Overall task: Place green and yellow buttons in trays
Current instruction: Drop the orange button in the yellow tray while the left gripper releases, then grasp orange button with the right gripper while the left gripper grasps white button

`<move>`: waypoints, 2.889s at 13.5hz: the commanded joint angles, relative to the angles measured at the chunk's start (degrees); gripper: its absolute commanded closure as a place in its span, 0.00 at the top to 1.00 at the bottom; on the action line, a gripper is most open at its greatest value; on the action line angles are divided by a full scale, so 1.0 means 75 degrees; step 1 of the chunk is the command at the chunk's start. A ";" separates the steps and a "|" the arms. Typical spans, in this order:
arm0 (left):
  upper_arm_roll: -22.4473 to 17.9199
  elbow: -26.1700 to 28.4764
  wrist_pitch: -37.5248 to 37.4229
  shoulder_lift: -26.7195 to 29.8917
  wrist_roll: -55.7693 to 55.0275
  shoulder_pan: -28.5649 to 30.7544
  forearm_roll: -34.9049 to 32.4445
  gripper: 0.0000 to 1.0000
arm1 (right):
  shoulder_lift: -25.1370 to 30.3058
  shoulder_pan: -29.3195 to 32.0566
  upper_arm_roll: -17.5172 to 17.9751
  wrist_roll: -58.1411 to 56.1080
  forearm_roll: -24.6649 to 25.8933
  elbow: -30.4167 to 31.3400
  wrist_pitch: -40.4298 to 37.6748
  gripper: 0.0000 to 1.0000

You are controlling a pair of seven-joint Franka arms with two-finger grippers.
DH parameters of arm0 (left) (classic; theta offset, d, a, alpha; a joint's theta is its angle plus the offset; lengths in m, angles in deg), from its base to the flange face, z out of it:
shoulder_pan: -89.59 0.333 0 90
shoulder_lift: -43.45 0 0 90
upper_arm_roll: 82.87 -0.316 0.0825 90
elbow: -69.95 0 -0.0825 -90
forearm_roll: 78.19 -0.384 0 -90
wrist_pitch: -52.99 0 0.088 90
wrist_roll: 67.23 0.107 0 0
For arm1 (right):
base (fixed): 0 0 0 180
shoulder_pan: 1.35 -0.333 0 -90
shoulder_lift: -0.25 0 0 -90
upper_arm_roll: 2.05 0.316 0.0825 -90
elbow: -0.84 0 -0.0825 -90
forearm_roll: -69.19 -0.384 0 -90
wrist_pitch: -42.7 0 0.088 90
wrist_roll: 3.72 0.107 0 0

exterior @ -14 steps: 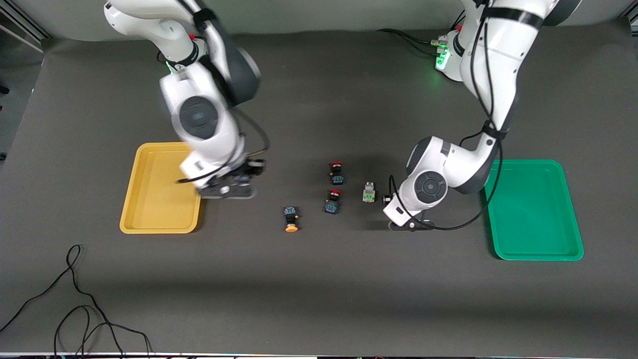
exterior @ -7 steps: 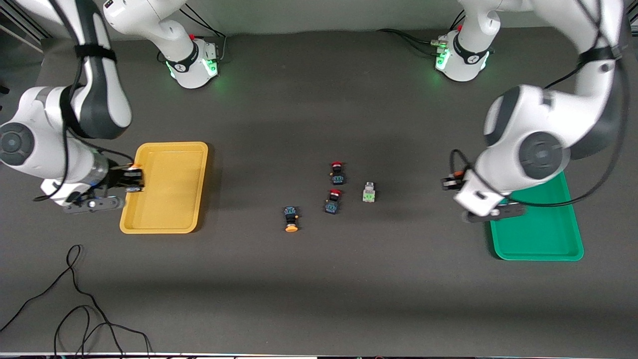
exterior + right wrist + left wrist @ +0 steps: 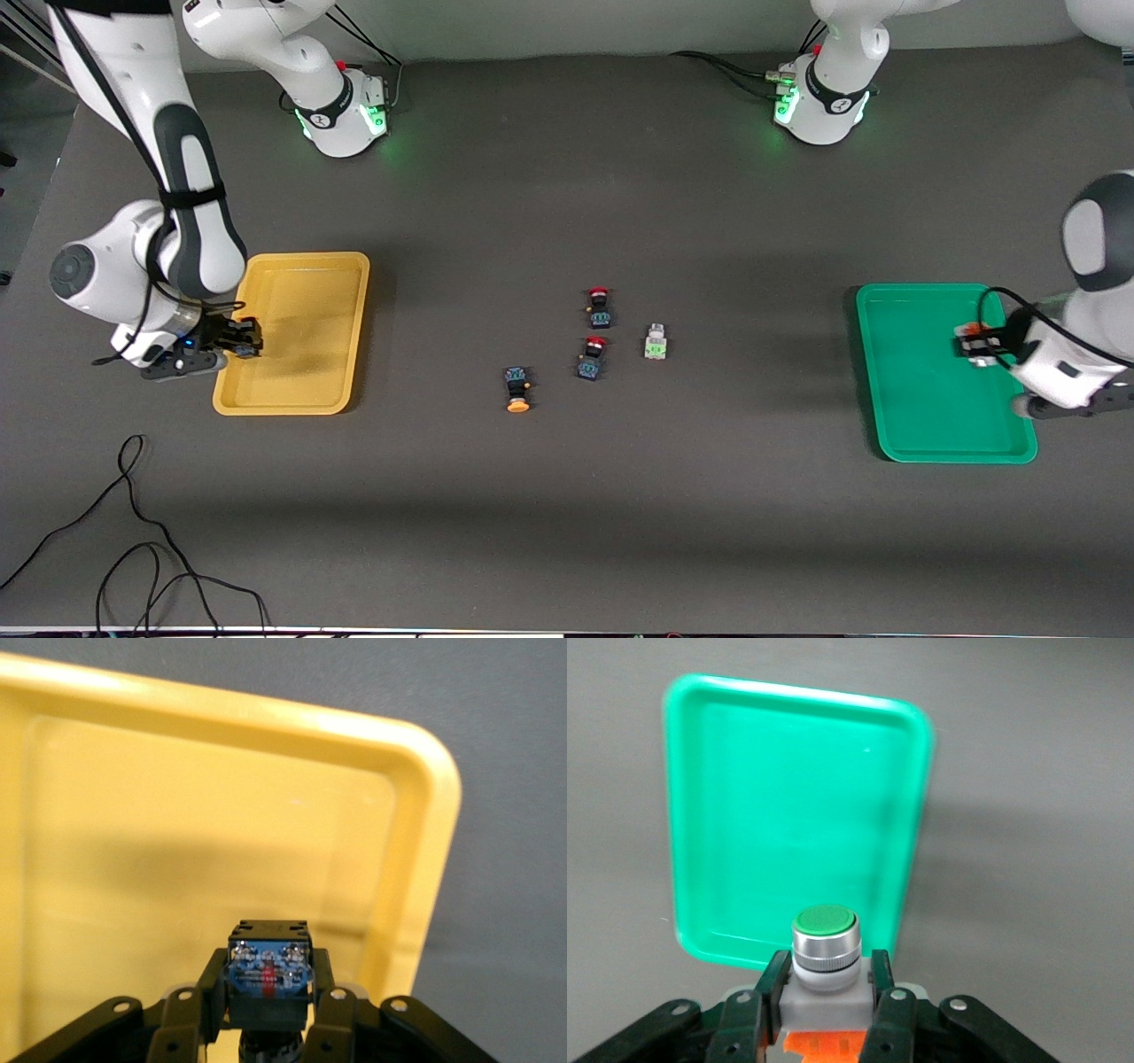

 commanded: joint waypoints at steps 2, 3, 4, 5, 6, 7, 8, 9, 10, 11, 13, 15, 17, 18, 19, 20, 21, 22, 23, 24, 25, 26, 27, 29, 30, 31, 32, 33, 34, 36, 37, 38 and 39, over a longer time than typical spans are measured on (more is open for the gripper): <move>0.0112 0.0568 0.1089 -0.0443 0.0662 0.0850 -0.0272 0.00 | -0.0476 -0.0051 -0.0031 -0.0282 -0.0458 -0.0622 -0.0068 1.00; 0.0112 0.0743 0.1347 -0.0572 0.0663 0.0910 -0.0261 0.00 | -0.0476 -0.0063 -0.0054 -0.0246 -0.0458 -0.0774 -0.0347 1.00; 0.0112 0.0965 0.1674 -0.0712 0.0663 0.1050 -0.0249 0.00 | -0.0452 -0.0063 -0.0077 -0.0200 -0.0423 -0.1042 -0.0744 1.00; 0.0112 0.1095 0.2095 -0.0911 0.0675 0.1179 -0.0260 0.00 | -0.0406 -0.0132 -0.0217 -0.0118 -0.0353 -0.1288 -0.1247 1.00; 0.0112 0.1143 0.2436 -0.1156 0.0744 0.1378 -0.0284 0.00 | -0.0359 -0.0249 -0.0473 0.0219 0.0065 -0.1697 -0.1763 1.00; 0.0112 0.1155 0.2660 -0.1391 0.0954 0.1531 -0.0284 0.00 | -0.0347 -0.0401 -0.0627 0.0791 0.0731 -0.2362 -0.2487 1.00; 0.0101 0.1155 0.2813 -0.1614 0.0991 0.1555 -0.0284 0.00 | -0.0347 -0.0414 -0.0640 0.1389 0.1271 -0.3193 -0.3423 1.00; 0.0101 0.1155 0.2930 -0.1813 0.0991 0.1556 -0.0284 0.00 | -0.0381 -0.0426 -0.0617 0.1824 0.1625 -0.4013 -0.4372 1.00; 0.0101 0.1155 0.3048 -0.1954 0.0991 0.1556 -0.0296 0.00 | -0.0405 -0.0496 -0.0582 0.2199 0.1709 -0.4671 -0.5112 1.00; 0.0089 0.1144 0.3107 -0.2072 0.0991 0.1556 -0.0296 0.00 | -0.0417 -0.0752 -0.0582 0.2598 0.1722 -0.5107 -0.5526 1.00; 0.0089 0.1144 0.3236 -0.2190 0.1014 0.1672 -0.0296 0.02 | -0.0440 -0.1477 -0.0582 0.3825 0.1687 -0.5462 -0.5658 1.00; 0.0101 0.1132 0.3109 -0.2097 0.1119 0.1661 -0.0307 0.99 | -0.0626 -0.2449 -0.0489 0.5255 0.1524 -0.5498 -0.5461 1.00; 0.0136 0.1097 0.2549 -0.1758 0.1261 0.1615 -0.0307 0.99 | -0.1024 -0.2699 0.0270 0.6672 0.0986 -0.5859 -0.5109 1.00; 0.0182 0.1062 0.2046 -0.1443 0.1249 0.1568 -0.0296 0.99 | -0.1247 -0.2700 0.0761 0.7329 0.0949 -0.6128 -0.4992 1.00; 0.0287 0.1027 0.1542 -0.1069 0.1237 0.1463 -0.0272 0.99 | -0.1435 -0.2711 0.1172 0.7928 0.0925 -0.6340 -0.4724 1.00; 0.0427 0.0899 0.0957 -0.0717 0.1237 0.1346 -0.0249 0.99 | -0.1599 -0.2711 0.1455 0.8479 0.0925 -0.6400 -0.4373 1.00; 0.0591 0.0654 0.0278 -0.0458 0.1202 0.1252 -0.0191 0.99 | -0.1775 -0.2711 0.1608 0.8600 0.0913 -0.6354 -0.3906 1.00; 0.0836 0.0292 -0.0343 -0.0328 0.1121 0.1193 -0.0109 0.99 | -0.2020 -0.2711 0.1656 0.8625 0.0844 -0.6272 -0.3425 1.00; 0.1129 -0.0060 -0.0837 -0.0269 0.1050 0.1192 0.0112 0.91 | -0.2266 -0.2711 0.1842 0.8625 0.0634 -0.6167 -0.3003 1.00; 0.1364 -0.0423 -0.1225 -0.0268 0.0829 0.1181 0.0393 0.91 | -0.2477 -0.2711 0.1972 0.8579 0.0528 -0.6038 -0.2558 1.00; 0.1645 -0.0647 -0.1484 -0.0280 0.0398 0.1134 0.0593 0.92 | -0.2665 -0.2711 0.2031 0.8485 0.0527 -0.5851 -0.2078 1.00; 0.1856 -0.0707 -0.1509 -0.0280 -0.0036 0.0994 0.0676 0.92 | -0.2795 -0.2711 0.2090 0.8473 0.0527 -0.5641 -0.1585 1.00; 0.2090 -0.0708 -0.1440 -0.0326 -0.0551 0.0796 0.0700 0.92 | -0.2900 -0.2711 0.2346 0.8438 0.0527 -0.5488 -0.1163 1.00; 0.2303 -0.0731 -0.1172 -0.0409 -0.1616 0.0200 0.0909 0.92 | -0.3146 -0.2688 0.2453 0.8426 0.0527 -0.5346 -0.0575 1.00; 0.2304 -0.0743 -0.0903 -0.0525 -0.2086 -0.0198 0.1109 0.92 | -0.3287 -0.2699 0.2465 0.8426 0.0527 -0.5334 -0.0375 1.00; 0.2304 -0.0755 -0.0645 -0.0700 -0.2427 -0.0469 0.1215 0.92 | -0.3381 -0.2700 0.2477 0.8426 0.0527 -0.5345 -0.0269 1.00; 0.2292 -0.0743 -0.0318 -0.0864 -0.2814 -0.0773 0.1262 0.92 | -0.3417 -0.2665 0.2489 0.8414 0.0538 -0.5346 -0.0210 0.93; 0.2292 -0.0743 0.0045 -0.1028 -0.3165 -0.1113 0.1263 0.92 | -0.3429 -0.2653 0.2489 0.8275 0.0527 -0.5346 -0.0198 0.74; 0.2292 -0.0732 0.0432 -0.1227 -0.3459 -0.1406 0.1228 0.94 | -0.3429 -0.2606 0.2489 0.8041 0.0527 -0.5346 -0.0198 0.52; 0.2292 -0.0720 0.0984 -0.1649 -0.3813 -0.1701 0.1228 0.96 | -0.3405 -0.2582 0.2489 0.7876 0.0527 -0.5346 -0.0232 0.28; 0.2292 -0.0720 0.1172 -0.1825 -0.3814 -0.1911 0.1181 0.96 | -0.3336 -0.2571 0.2477 0.7852 0.0527 -0.5357 -0.0268 0.24; 0.2292 -0.0697 0.1348 -0.2012 -0.3883 -0.2110 0.1181 0.96 | -0.3277 -0.2489 0.2465 0.7817 0.0538 -0.5404 -0.0361 0.20; 0.2280 -0.0673 0.1558 -0.2177 -0.4023 -0.2217 0.1158 0.96 | -0.3184 -0.2465 0.2431 0.7816 0.0573 -0.5439 -0.0594 0.20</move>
